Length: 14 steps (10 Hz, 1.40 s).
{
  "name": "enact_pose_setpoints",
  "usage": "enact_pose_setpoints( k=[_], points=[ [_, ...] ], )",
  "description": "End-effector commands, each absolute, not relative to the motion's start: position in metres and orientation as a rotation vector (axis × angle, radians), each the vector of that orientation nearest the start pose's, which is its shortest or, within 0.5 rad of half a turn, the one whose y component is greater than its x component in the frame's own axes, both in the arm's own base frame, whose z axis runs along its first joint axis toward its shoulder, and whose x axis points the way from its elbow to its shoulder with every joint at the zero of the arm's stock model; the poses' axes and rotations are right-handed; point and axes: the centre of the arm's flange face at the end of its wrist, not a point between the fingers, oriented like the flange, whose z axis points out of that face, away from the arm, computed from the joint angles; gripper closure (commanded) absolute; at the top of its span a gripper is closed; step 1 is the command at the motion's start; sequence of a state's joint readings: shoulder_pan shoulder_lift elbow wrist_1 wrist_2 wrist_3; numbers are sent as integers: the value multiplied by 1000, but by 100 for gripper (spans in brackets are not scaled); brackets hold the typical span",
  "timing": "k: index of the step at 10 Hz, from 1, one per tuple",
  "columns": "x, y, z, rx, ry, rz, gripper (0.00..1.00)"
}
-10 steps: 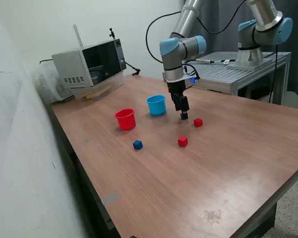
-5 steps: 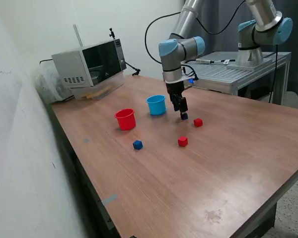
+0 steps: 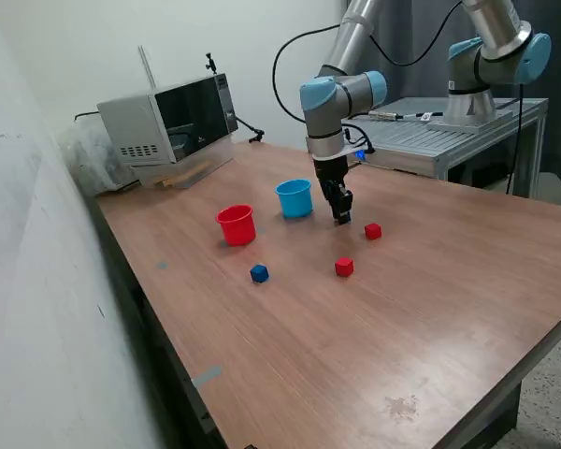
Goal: Place red objects in the red bin, and blue objects in the blue bin.
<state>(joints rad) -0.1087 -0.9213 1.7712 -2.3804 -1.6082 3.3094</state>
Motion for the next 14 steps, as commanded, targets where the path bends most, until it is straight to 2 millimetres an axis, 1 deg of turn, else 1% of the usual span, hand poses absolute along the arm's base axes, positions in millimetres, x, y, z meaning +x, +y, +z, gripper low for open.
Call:
enact_pose_setpoints(
  k=[1, 3, 5, 7, 8, 9, 10, 11, 13, 14],
  points=[
    [-622, -59, 114, -1894, 2426, 49, 100],
    [-623, -59, 150, -1919, 2450, 112, 100],
    [-621, -58, 179, -1948, 2442, 129, 100],
    [-627, -55, 212, -2022, 2424, 194, 100],
    [-630, -46, 225, -2050, 2421, 220, 100],
    [-637, -19, 240, -2019, 2468, 257, 100],
    [-640, 3, 245, -1981, 2503, 272, 100],
    [-641, 20, 245, -1951, 2525, 277, 100],
    [-642, 47, 245, -1910, 2552, 280, 100],
    [-642, 55, 243, -1893, 2561, 274, 100]
  ],
)
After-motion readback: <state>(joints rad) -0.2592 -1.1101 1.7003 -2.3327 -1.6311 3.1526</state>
